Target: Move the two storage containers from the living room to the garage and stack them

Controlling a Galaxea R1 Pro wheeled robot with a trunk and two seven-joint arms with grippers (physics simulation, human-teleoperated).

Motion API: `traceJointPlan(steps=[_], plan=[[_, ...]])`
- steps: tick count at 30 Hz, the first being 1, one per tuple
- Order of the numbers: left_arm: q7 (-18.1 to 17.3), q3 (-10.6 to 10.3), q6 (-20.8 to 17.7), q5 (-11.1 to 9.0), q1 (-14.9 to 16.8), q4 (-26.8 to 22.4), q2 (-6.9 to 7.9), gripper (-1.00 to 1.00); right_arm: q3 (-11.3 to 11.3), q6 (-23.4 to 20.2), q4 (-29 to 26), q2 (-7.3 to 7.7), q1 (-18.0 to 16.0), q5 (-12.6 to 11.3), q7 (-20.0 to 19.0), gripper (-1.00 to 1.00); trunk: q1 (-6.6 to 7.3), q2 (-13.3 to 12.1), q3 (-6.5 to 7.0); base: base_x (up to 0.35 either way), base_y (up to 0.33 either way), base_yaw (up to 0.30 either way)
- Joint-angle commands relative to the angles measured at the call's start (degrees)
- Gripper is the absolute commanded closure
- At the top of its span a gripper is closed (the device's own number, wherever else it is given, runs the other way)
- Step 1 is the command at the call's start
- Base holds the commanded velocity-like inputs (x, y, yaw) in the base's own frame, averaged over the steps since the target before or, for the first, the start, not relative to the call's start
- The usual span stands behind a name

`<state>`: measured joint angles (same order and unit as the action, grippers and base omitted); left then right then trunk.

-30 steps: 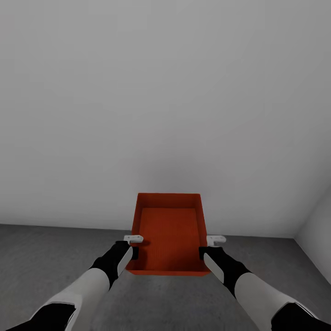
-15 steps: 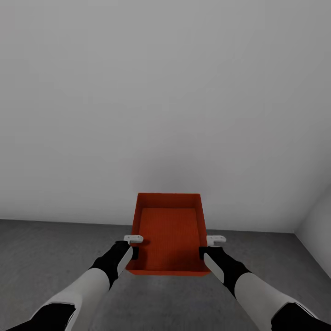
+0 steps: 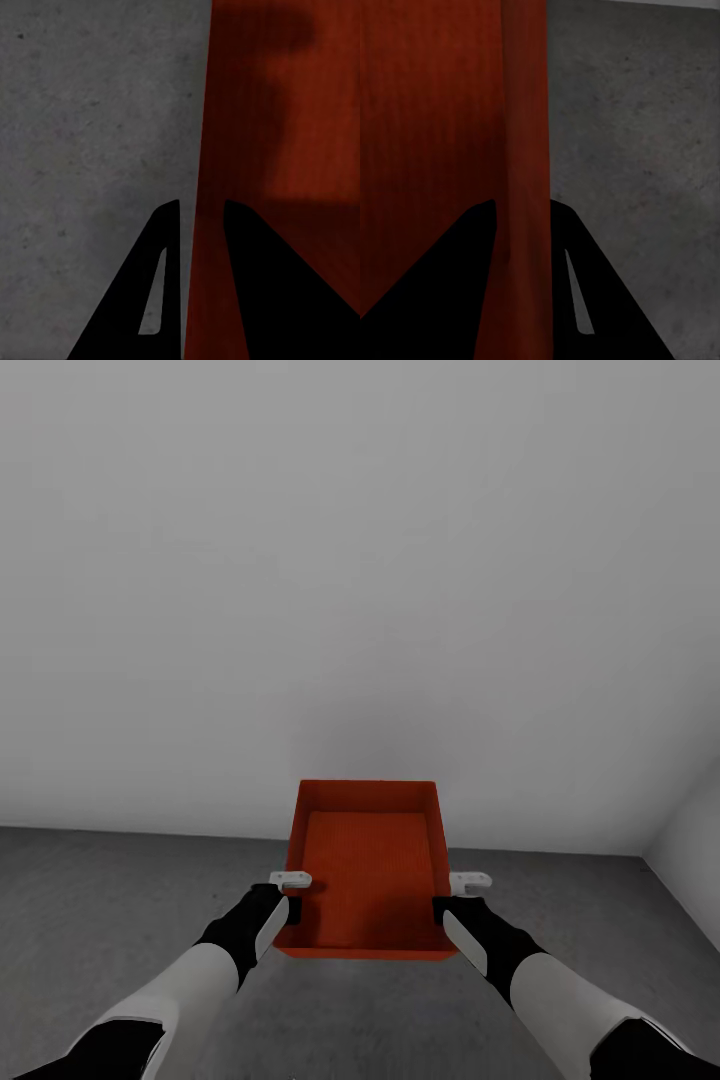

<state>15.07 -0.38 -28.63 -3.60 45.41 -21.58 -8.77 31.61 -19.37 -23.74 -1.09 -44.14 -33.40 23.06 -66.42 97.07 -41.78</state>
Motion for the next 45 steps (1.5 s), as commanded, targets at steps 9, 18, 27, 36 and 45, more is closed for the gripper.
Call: traceJointPlan(steps=[9,18,27,36,45], plan=[[0.7,-0.3,-0.6,1.5,-0.1,0.0,-0.02,1.00,-1.3,-0.6,-0.2,0.04,-0.2,2.0,0.6,1.00,-1.98,3.7,-2.51,0.000,0.000,0.000],[0.7,-0.3,-0.6,1.4,-0.1,0.0,-0.02,1.00,-1.3,-0.6,-0.2,0.04,-0.2,2.0,0.6,1.00,-3.95,7.3,-4.96,0.000,0.000,0.000],[0.7,-0.3,-0.6,1.4,-0.1,0.0,-0.02,1.00,-1.3,-0.6,-0.2,0.04,-0.2,2.0,0.6,1.00,-5.93,10.9,-7.42,0.000,0.000,0.000],[0.7,-0.3,-0.6,1.5,-0.1,0.0,-0.02,1.00,-1.3,-0.6,-0.2,0.04,-0.2,2.0,0.6,1.00,-7.91,14.5,-9.87,0.000,0.000,0.000],[0.7,-0.3,-0.7,1.5,-0.1,0.0,-0.02,1.00,-1.3,-0.6,-0.2,0.04,-0.2,2.0,0.6,1.00,-9.88,18.1,-12.32,0.000,0.000,0.000]])
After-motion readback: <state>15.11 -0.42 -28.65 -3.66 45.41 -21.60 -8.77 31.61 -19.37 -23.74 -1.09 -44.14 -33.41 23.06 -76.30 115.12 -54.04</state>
